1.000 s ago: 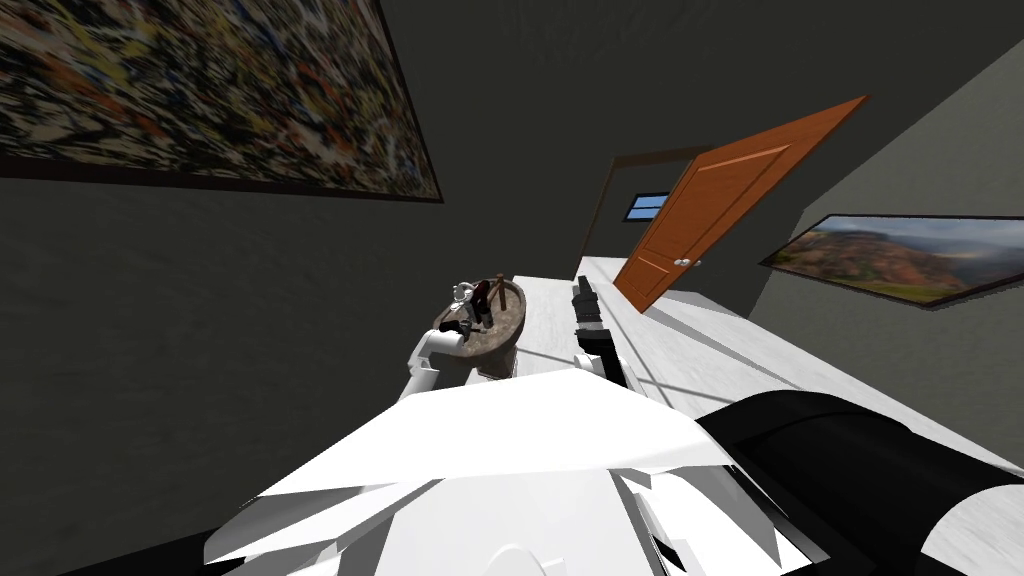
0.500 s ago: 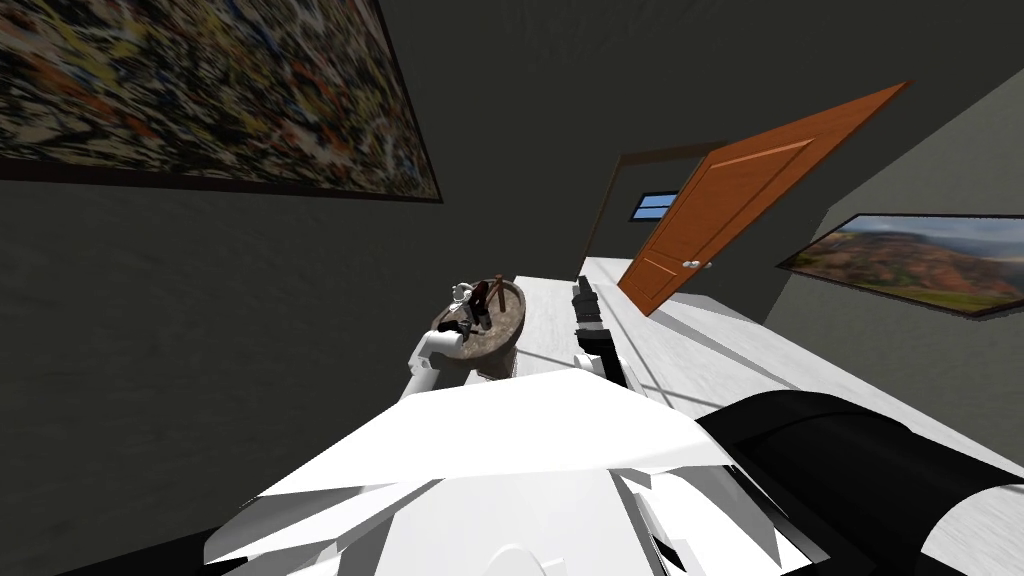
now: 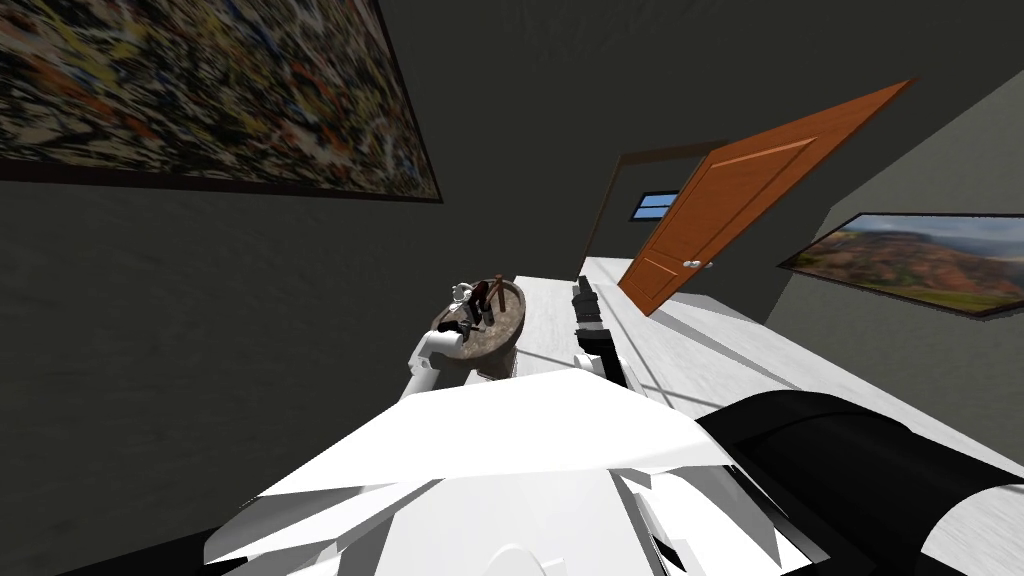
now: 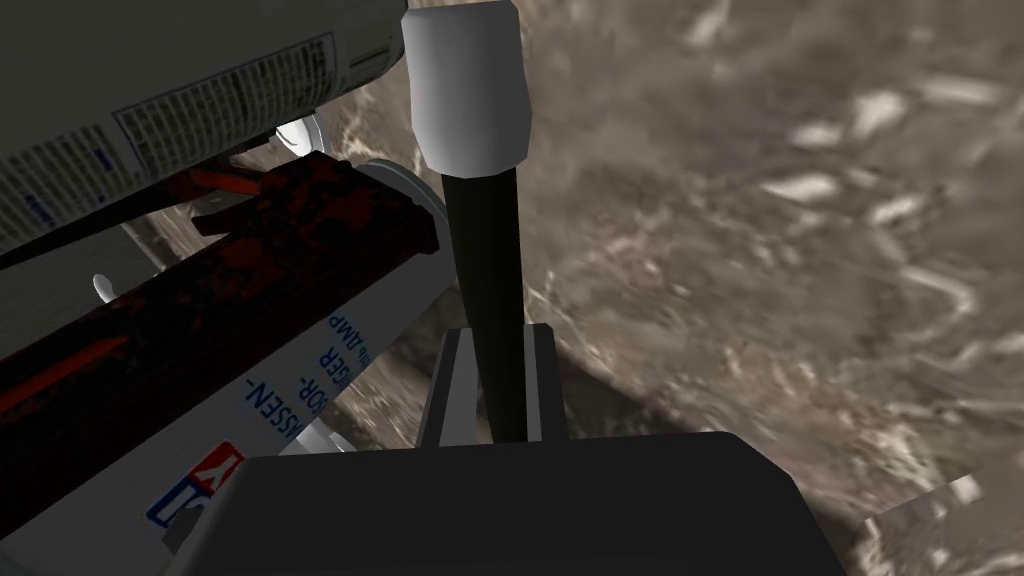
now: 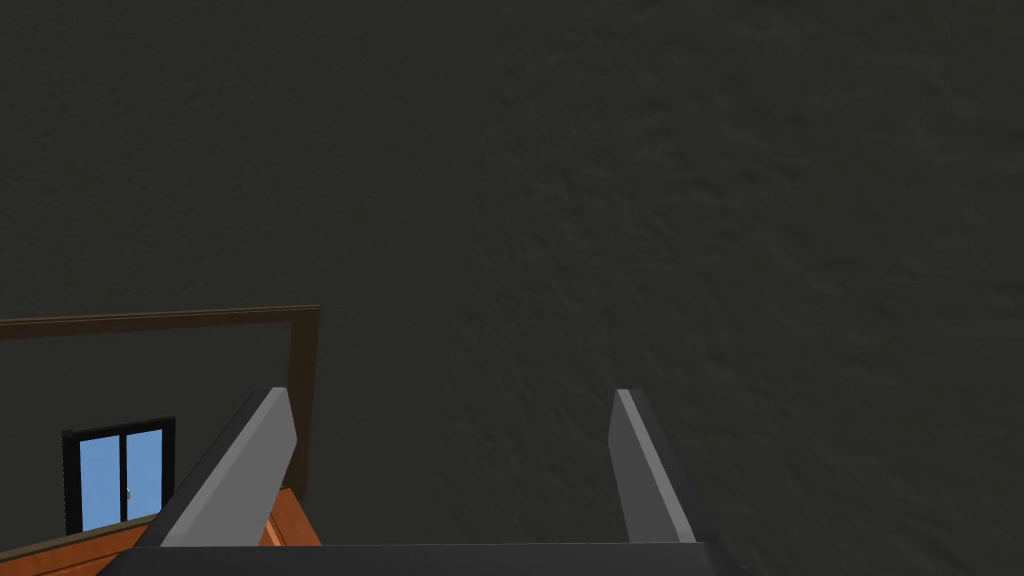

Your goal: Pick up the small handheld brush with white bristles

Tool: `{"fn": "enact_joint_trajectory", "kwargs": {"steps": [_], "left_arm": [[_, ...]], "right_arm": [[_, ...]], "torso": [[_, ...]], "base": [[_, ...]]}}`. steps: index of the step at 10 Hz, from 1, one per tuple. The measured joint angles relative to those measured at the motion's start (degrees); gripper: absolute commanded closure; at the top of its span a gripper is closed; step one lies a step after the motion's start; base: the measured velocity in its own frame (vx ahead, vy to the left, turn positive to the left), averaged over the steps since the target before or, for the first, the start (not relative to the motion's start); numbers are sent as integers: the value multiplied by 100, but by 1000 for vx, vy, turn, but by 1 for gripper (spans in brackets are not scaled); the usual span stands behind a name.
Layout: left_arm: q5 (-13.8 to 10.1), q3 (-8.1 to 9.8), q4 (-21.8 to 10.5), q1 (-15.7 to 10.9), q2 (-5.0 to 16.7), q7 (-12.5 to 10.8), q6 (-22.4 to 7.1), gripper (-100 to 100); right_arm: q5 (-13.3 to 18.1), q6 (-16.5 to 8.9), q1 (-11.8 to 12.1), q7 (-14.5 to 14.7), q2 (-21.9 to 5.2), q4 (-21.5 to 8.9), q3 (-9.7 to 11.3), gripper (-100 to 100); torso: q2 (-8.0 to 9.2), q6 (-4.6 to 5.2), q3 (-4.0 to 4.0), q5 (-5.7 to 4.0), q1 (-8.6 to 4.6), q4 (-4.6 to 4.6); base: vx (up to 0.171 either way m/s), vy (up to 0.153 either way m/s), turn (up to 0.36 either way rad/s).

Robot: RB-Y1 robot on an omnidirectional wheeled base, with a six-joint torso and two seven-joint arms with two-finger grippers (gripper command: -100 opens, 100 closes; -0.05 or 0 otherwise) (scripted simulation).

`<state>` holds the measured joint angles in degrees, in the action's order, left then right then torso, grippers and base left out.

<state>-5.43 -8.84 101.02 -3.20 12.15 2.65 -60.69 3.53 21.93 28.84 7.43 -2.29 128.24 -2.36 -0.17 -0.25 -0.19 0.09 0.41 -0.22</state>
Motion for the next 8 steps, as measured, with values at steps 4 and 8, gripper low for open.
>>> {"fn": "enact_joint_trajectory", "kwargs": {"steps": [4,8], "left_arm": [[97,-152,202,24,87,-301,-158,100],[206,-315,419,57,181,-658,-359,0]], "right_arm": [[0,0,0,0,-1,0,0,0],[0,0,0,0,0,0,0,0]], "torso": [[13,-2,7,4,25,2],[8,-2,5,2,9,2]], "base": [[-22,53,-75],[-18,28,-33]]}}
